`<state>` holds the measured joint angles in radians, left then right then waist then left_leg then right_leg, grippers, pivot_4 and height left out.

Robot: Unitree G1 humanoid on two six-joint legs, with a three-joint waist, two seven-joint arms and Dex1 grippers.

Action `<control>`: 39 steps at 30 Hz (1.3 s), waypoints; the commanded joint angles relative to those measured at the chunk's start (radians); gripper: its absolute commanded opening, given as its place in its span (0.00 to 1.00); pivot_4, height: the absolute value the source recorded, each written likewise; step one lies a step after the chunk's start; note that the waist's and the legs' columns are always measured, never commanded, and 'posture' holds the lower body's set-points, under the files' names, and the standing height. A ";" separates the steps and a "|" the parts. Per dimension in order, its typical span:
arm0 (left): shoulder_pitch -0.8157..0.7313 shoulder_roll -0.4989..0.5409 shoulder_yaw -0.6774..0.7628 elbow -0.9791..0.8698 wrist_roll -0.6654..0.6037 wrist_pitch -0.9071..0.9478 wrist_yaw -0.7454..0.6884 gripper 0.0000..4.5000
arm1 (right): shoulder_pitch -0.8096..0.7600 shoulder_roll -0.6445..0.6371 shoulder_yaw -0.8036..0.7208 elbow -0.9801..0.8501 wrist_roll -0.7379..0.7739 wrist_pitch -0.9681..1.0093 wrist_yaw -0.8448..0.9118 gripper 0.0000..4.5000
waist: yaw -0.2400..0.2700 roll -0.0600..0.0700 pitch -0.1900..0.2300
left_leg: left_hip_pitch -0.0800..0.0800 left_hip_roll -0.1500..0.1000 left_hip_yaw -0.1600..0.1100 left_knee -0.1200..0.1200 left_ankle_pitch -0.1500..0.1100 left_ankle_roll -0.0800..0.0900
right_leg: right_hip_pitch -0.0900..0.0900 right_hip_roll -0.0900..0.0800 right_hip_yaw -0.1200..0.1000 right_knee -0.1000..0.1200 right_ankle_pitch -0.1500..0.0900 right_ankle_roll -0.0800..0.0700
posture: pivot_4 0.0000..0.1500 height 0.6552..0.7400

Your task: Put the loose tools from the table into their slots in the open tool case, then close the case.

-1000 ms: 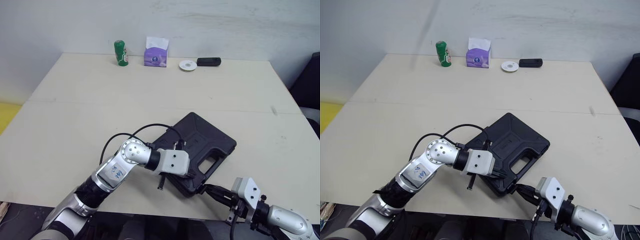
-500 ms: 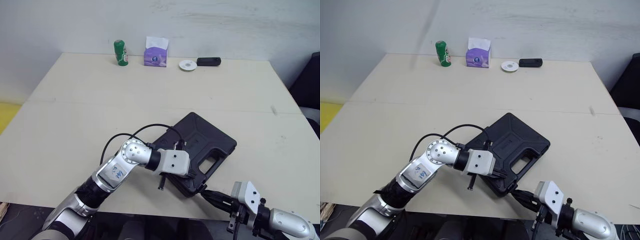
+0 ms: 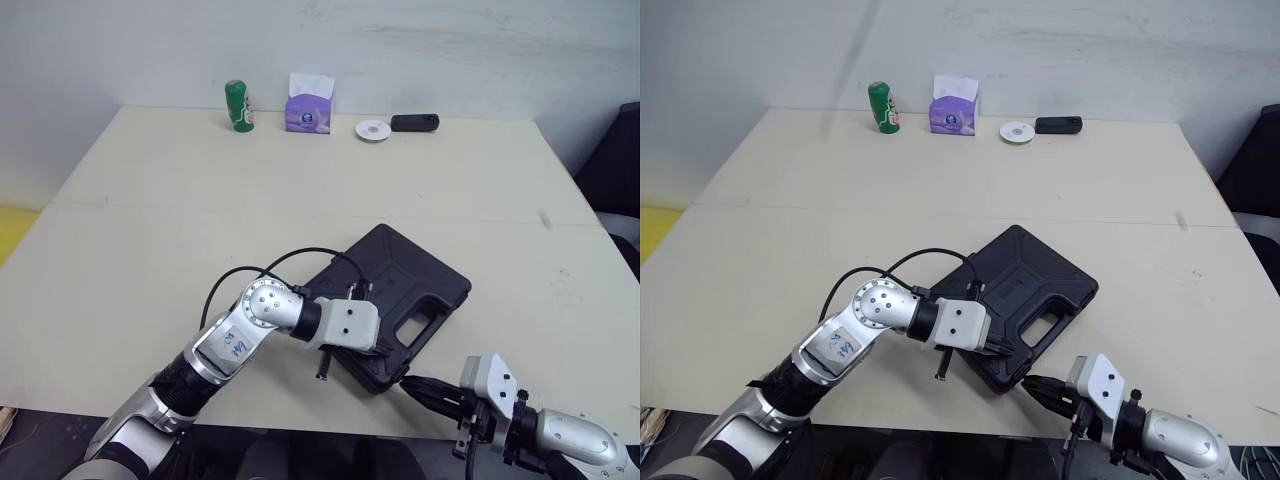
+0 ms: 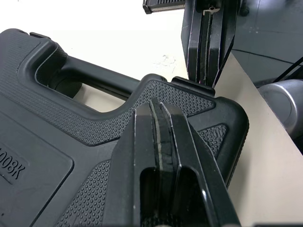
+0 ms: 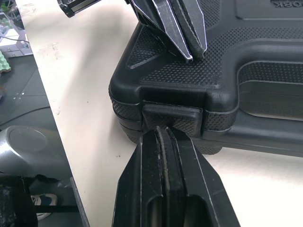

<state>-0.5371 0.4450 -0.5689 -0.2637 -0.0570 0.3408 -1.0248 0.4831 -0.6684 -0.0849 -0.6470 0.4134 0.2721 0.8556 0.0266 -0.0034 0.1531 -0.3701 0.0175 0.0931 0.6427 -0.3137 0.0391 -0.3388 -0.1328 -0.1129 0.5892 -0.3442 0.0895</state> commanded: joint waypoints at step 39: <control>0.071 0.107 0.458 0.130 -0.265 -0.217 -0.042 0.00 | 0.022 -0.195 -0.450 0.119 0.081 -0.061 0.283 0.02 | 0.004 0.002 0.033 | -0.021 -0.003 0.000 -0.010 0.018 -0.004 | -0.020 0.003 -0.010 0.002 0.010 0.015 | 1.00 1.00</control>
<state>-0.4769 0.5369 -0.1721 -0.1222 -0.2718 0.1114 -1.0770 0.5129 -0.8527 -0.4819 -0.5595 0.4946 0.2448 1.1104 0.0302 -0.0018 0.1860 -0.3907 0.0136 0.0934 0.6331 -0.2956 0.0360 -0.3578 -0.1297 -0.1233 0.5910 -0.3335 0.1048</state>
